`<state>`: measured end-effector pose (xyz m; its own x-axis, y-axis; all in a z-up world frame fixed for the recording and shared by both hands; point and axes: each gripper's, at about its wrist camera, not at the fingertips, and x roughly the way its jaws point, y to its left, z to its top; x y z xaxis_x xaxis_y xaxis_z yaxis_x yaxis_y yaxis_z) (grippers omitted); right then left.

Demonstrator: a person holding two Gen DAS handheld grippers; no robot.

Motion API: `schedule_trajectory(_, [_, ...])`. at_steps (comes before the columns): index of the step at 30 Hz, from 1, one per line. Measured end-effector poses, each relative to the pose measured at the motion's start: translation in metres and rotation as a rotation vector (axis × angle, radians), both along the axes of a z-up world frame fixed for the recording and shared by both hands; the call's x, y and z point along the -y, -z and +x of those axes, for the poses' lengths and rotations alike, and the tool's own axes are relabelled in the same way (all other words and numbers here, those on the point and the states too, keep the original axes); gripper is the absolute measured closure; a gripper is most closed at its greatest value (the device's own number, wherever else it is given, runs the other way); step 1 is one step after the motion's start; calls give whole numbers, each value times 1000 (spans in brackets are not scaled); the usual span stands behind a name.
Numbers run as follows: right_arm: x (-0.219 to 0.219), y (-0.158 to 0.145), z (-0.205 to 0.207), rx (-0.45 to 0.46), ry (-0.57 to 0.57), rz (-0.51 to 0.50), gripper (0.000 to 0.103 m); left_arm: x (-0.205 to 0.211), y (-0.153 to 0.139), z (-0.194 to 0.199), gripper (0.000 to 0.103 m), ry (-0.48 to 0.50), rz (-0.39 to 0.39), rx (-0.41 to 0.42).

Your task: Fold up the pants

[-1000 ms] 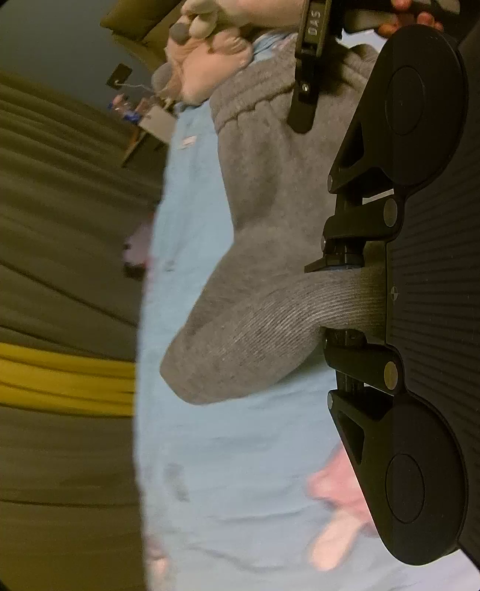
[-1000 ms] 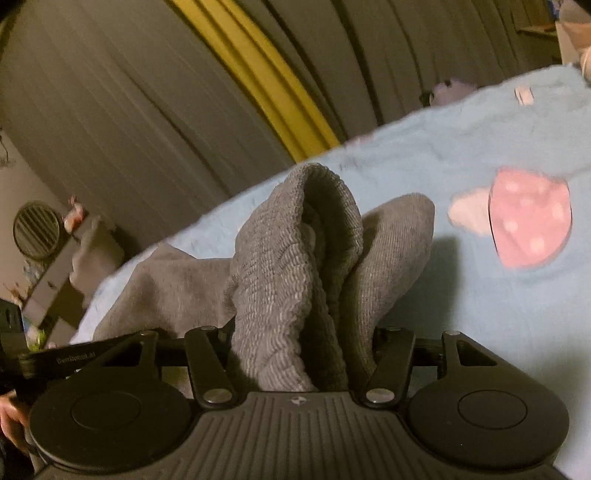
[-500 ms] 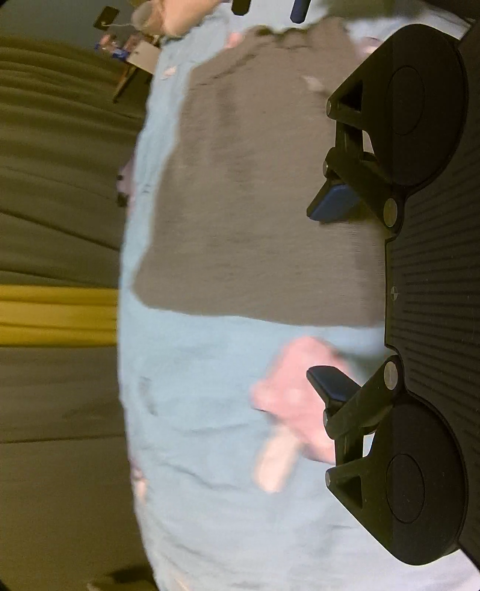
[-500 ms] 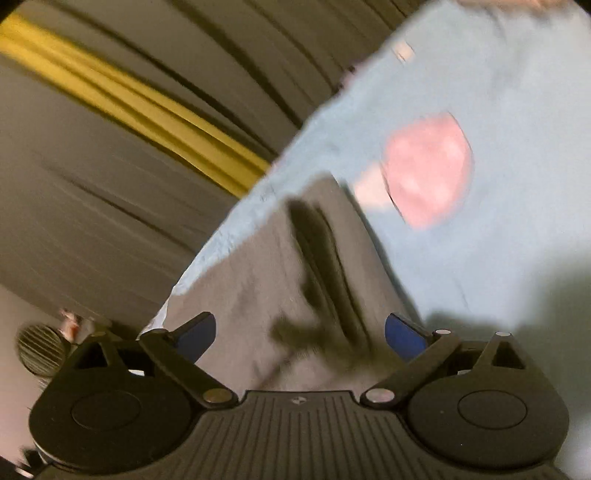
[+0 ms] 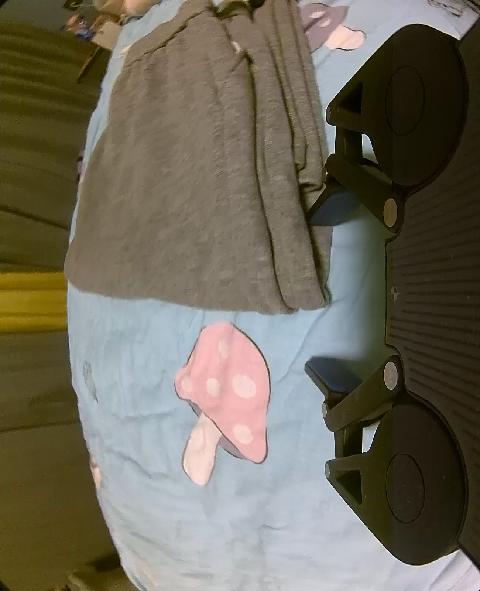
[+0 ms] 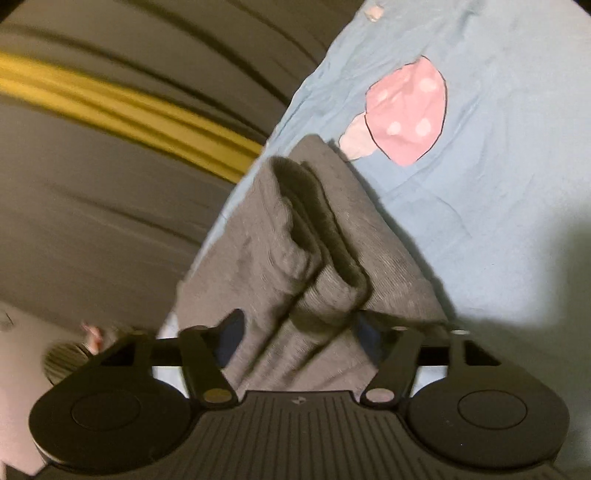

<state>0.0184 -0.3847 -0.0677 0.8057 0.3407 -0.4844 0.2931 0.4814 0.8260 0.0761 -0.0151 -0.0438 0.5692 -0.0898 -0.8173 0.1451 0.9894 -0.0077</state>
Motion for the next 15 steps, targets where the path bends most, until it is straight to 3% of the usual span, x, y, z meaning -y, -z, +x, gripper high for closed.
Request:
schedule_trajectory(3, [1,3,8,13,21,35,19,-1,4,2,16,-9,-1,-6])
schedule_trajectory(6, [-5,8,20,6,26,29,18,-2,6,3,11,-17,13,-7])
schedule_trajectory(7, [-5,9,23,0,34,29,27,-2,6,3,9,-22,12,-9])
schedule_trajectory(8, [-6,8,23,-4,46,21,51,-4,6,4,9,-27,5,-13])
schedule_trajectory(12, [-7,3,24,27,19,-41,55,-5,6,4,7,-35,-6,-15])
schedule_trajectory(15, [-9,3,28,16,11,-56,46,-4,6,4,6,-33,4,-14])
